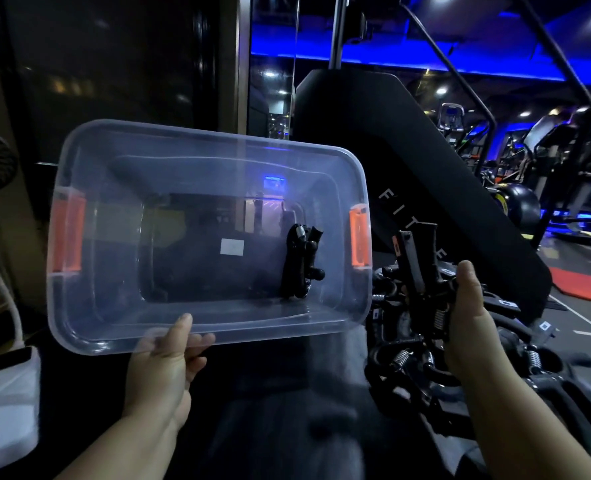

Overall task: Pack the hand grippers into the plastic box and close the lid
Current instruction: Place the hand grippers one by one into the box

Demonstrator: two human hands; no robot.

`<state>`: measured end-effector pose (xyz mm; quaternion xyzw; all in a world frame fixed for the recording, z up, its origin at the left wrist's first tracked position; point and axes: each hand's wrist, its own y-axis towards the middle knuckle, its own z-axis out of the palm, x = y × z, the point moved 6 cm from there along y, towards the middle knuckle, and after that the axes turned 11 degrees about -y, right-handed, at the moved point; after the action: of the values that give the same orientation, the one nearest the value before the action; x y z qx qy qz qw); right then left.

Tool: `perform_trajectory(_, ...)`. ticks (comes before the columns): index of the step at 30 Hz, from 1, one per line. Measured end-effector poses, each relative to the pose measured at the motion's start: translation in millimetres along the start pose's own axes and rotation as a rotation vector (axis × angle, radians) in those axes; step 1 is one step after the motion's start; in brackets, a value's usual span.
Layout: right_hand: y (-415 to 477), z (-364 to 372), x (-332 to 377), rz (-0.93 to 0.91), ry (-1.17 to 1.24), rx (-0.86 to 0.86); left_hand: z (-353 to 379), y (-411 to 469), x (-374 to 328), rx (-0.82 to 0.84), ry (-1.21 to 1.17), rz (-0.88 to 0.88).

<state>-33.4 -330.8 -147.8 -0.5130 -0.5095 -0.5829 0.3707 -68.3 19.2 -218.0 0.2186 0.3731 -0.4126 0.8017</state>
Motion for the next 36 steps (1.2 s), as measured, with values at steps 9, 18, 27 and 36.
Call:
perform_trajectory(9, -4.4, 43.5, 13.1, -0.025, 0.253, 0.298, -2.3, 2.6, 0.9, -0.025, -0.025, -0.031)
perform_trajectory(18, -9.3, 95.3, 11.8, 0.058, 0.097, 0.306, -5.0, 4.4, 4.4, -0.043, -0.031, -0.075)
perform_trajectory(27, 14.4, 143.9, 11.0, 0.069, -0.249, 0.304, -7.2, 4.3, 1.9, -0.06, -0.028, -0.085)
perform_trajectory(36, 43.2, 161.6, 6.1, 0.068, -0.662, 0.303, -8.0, 6.3, 2.7, -0.074, -0.045, -0.077)
